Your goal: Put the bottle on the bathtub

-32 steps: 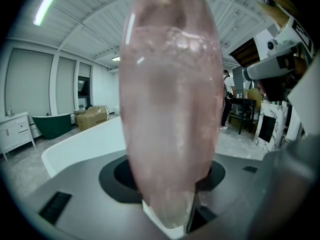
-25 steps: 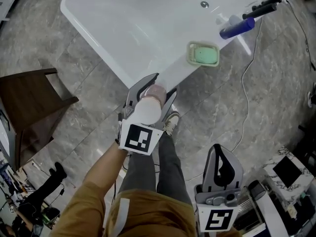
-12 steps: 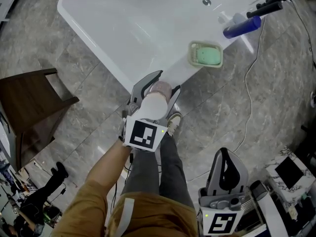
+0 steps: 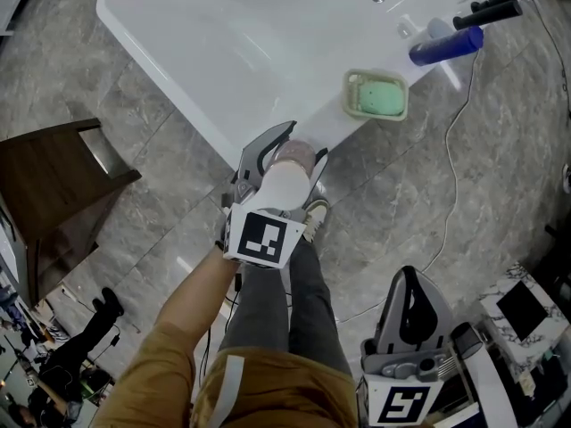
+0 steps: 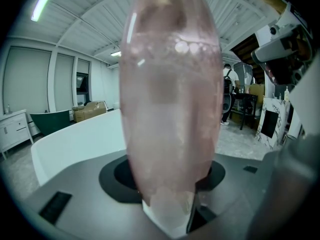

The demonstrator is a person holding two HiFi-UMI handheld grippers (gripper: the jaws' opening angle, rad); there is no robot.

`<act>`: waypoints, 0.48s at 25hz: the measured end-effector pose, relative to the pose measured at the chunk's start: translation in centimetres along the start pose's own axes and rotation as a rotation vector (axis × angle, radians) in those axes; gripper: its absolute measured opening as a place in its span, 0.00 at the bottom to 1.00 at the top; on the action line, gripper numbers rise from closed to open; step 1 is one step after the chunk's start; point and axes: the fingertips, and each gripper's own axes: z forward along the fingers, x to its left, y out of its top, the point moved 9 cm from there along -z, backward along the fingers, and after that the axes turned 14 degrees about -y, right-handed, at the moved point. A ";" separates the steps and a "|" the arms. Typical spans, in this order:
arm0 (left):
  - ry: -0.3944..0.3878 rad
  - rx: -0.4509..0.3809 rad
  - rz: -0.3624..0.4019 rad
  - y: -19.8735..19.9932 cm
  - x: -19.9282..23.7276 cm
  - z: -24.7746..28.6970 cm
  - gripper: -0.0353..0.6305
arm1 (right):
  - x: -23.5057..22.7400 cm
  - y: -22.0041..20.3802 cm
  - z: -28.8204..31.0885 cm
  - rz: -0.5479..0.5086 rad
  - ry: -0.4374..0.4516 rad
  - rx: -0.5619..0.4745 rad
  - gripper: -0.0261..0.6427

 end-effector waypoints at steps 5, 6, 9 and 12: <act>-0.001 0.007 -0.001 -0.6 0.3 0.2 0.42 | 0.1 0.0 0.8 0.002 0.005 0.001 0.05; -0.002 0.009 -0.002 -0.7 0.3 0.2 0.42 | 0.1 0.0 0.9 0.003 0.006 0.001 0.05; -0.007 0.028 0.000 -1.2 0.3 0.4 0.42 | 0.0 0.0 1.3 -0.001 0.006 0.004 0.05; -0.009 0.048 0.004 -1.9 0.2 0.6 0.42 | -0.1 0.2 1.6 -0.005 0.007 0.001 0.05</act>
